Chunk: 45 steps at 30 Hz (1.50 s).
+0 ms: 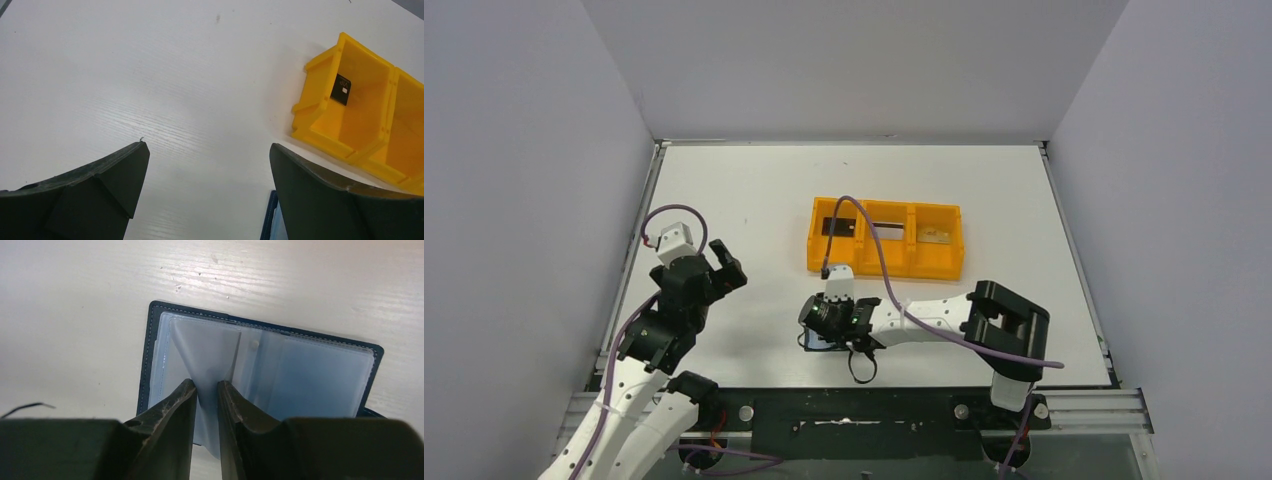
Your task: Take the credit cards out of the card holder
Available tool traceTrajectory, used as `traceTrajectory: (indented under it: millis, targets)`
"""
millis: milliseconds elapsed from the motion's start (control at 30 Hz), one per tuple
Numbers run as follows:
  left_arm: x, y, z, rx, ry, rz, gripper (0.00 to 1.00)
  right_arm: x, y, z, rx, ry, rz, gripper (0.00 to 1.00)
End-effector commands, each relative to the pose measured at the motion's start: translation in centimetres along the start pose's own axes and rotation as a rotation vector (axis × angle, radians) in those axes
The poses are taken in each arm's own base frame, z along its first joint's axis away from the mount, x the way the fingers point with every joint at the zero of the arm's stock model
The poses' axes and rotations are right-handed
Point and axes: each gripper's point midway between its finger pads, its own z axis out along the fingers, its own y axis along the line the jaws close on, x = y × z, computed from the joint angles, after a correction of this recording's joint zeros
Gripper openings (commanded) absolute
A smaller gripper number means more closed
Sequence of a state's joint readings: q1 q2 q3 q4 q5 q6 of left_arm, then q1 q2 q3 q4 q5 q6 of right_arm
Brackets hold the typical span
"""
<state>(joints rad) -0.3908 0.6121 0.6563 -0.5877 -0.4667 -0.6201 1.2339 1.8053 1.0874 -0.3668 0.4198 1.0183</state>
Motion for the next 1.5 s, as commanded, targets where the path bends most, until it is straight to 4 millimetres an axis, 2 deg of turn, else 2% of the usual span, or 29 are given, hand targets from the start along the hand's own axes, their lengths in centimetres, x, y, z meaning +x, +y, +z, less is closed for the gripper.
traceTrajectory:
  millis: [0,133,333,400,533,633,1000,1100,1233,1333,1467]
  targets:
    - [-0.9,-0.7,0.0,0.023,-0.025,-0.011,0.93,-3.3,1.4,-2.3,-0.136,-0.080,0.132,0.23]
    - [-0.8,-0.7,0.0,0.024,-0.022,-0.008,0.93,-4.0,0.5,-2.9,-0.174,-0.106,0.211,0.25]
    - [-0.8,-0.7,0.1,0.026,-0.019,-0.008,0.93,-3.7,-1.9,-3.3,-0.158,-0.123,0.303,0.26]
    - [-0.7,-0.8,0.1,0.026,-0.017,-0.006,0.93,-3.5,-2.9,-3.4,-0.130,-0.128,0.322,0.31]
    - [-0.7,-0.8,0.2,0.028,-0.014,-0.005,0.93,-3.2,-4.7,-3.7,-0.071,-0.136,0.337,0.32]
    - [-0.6,-0.8,0.2,0.028,-0.012,-0.002,0.93,-3.1,-6.0,-3.9,-0.016,-0.147,0.340,0.37]
    - [-0.7,-0.9,0.1,0.031,-0.013,-0.005,0.93,-2.1,-9.5,-5.2,0.119,-0.155,0.350,0.37]
    - [-0.7,-0.9,0.1,0.032,-0.013,-0.005,0.93,-2.9,-9.0,-5.8,0.097,-0.175,0.343,0.37]
    - [-0.7,-1.0,0.1,0.037,-0.013,-0.005,0.93,-4.6,-5.5,-5.9,-0.020,-0.184,0.271,0.43]
    - [-0.6,-0.9,0.1,0.035,-0.012,-0.004,0.93,-4.8,-2.7,-5.4,-0.067,-0.156,0.202,0.45]
    - [-0.8,-0.8,0.0,0.034,-0.020,-0.009,0.93,-4.1,-0.6,-4.0,-0.023,-0.110,0.114,0.47]
